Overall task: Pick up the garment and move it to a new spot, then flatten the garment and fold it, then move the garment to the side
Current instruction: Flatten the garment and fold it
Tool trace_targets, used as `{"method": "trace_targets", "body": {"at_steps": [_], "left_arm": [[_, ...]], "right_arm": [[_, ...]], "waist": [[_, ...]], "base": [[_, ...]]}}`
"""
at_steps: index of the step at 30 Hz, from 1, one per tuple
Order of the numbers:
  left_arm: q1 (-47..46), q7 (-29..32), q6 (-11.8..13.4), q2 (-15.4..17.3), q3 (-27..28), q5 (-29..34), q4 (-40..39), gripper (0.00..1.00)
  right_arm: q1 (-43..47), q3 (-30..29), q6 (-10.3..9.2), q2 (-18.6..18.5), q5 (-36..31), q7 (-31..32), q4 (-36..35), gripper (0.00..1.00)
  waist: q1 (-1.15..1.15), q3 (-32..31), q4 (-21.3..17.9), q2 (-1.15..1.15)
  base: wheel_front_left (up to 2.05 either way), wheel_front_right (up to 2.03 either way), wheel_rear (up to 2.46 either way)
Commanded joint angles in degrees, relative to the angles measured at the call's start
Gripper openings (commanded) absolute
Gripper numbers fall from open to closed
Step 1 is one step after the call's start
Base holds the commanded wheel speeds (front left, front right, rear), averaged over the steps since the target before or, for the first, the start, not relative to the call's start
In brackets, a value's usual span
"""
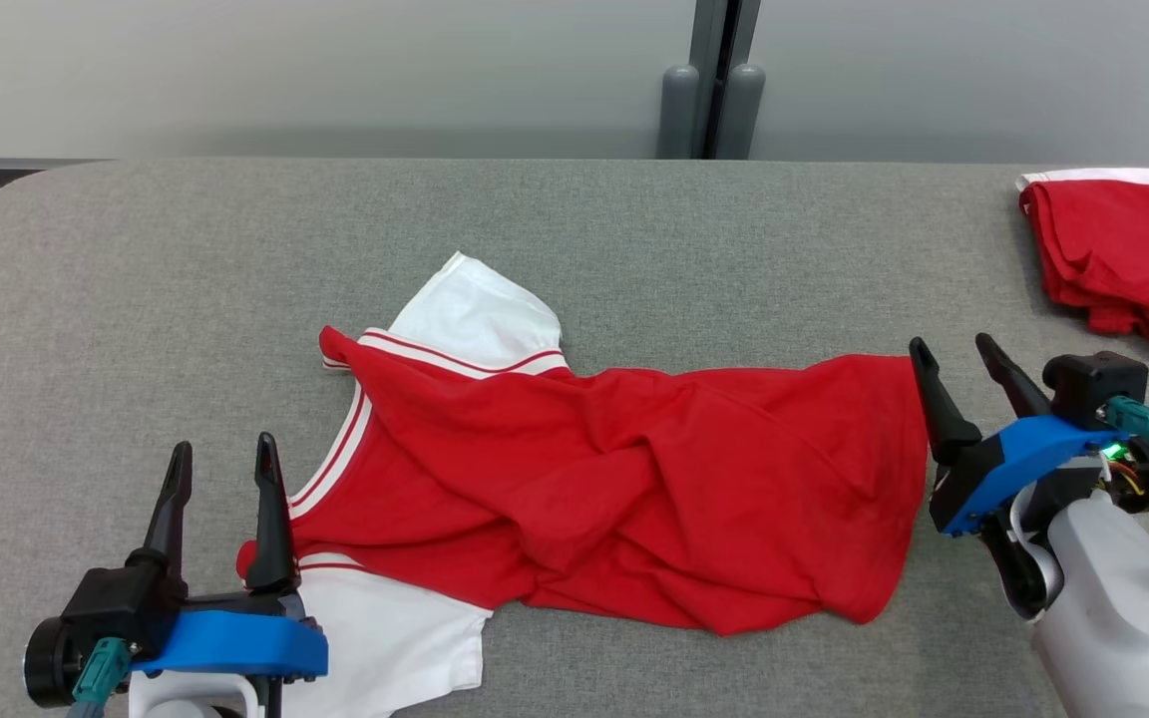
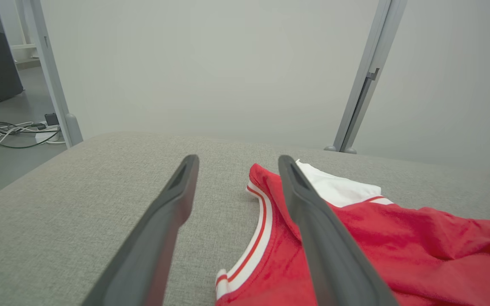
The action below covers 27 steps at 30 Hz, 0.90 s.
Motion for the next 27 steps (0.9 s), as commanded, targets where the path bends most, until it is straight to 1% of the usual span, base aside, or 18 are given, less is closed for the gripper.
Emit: {"method": "trace_targets", "body": {"at_steps": [1,4,7,9,12,16,19,21,27], "left_arm": [[0.35,0.03,0.15,-0.04,0.09,0.01,-0.20,1.00],[0.48,0.03,0.46,-0.04,-0.03,0.08,-0.43,1.00],[0.75,0.03,0.40,-0.05,0.26,0.25,-0.64,1.00],[0.95,0.03,0.27,-0.05,0.60,0.40,-0.74,1.00],[1.03,0.03,0.07,-0.05,0.83,0.53,-0.77,1.00],[0.71,0.03,-0.05,-0.04,0.84,0.53,-0.57,1.00],[0.55,0.03,-0.09,-0.05,0.84,0.61,-0.61,1.00],[0.39,0.03,-0.16,-0.04,0.84,0.62,-0.53,1.00],[-0.25,0.03,-0.40,-0.04,0.45,0.81,-0.28,1.00]], "right_arm": [[0.60,-0.01,0.02,-0.73,0.73,-0.79,-0.29,1.00],[3.64,0.59,0.01,-1.56,1.40,-1.63,-2.84,1.00],[6.82,0.25,0.02,-2.54,1.77,-1.88,-7.70,1.00],[10.20,-0.29,0.02,-2.44,1.81,-1.88,-12.00,1.00],[15.42,0.73,0.02,-1.92,0.95,-1.89,-17.64,1.00],[20.96,3.35,0.01,-1.64,-0.28,-1.91,-21.85,1.00],[23.39,4.20,0.01,-1.69,-0.67,-1.69,-23.21,1.00],[23.45,4.25,0.02,-1.88,-0.79,-1.51,-23.30,1.00],[23.21,3.38,0.02,-2.23,-1.10,-0.42,-21.22,1.00]], "waist": [[-0.01,-0.11,-0.15,-0.01],[-0.01,-0.38,-0.41,-0.01],[-0.01,-0.59,-0.69,-0.01],[-0.01,-0.62,-0.88,-0.01],[-0.01,-0.58,-1.03,-0.01],[-0.01,-0.40,-0.78,-0.01],[-0.01,0.05,-0.68,-0.01],[-0.01,0.26,-0.62,-0.01],[-0.01,0.64,0.26,-0.01]], "base": [[0.00,0.00,0.00],[0.00,0.00,0.00],[0.00,0.00,0.00],[0.00,0.00,0.00],[0.00,0.00,0.00],[0.00,0.00,0.00],[0.00,0.00,0.00],[0.00,0.00,0.00],[0.00,0.00,0.00]]}}
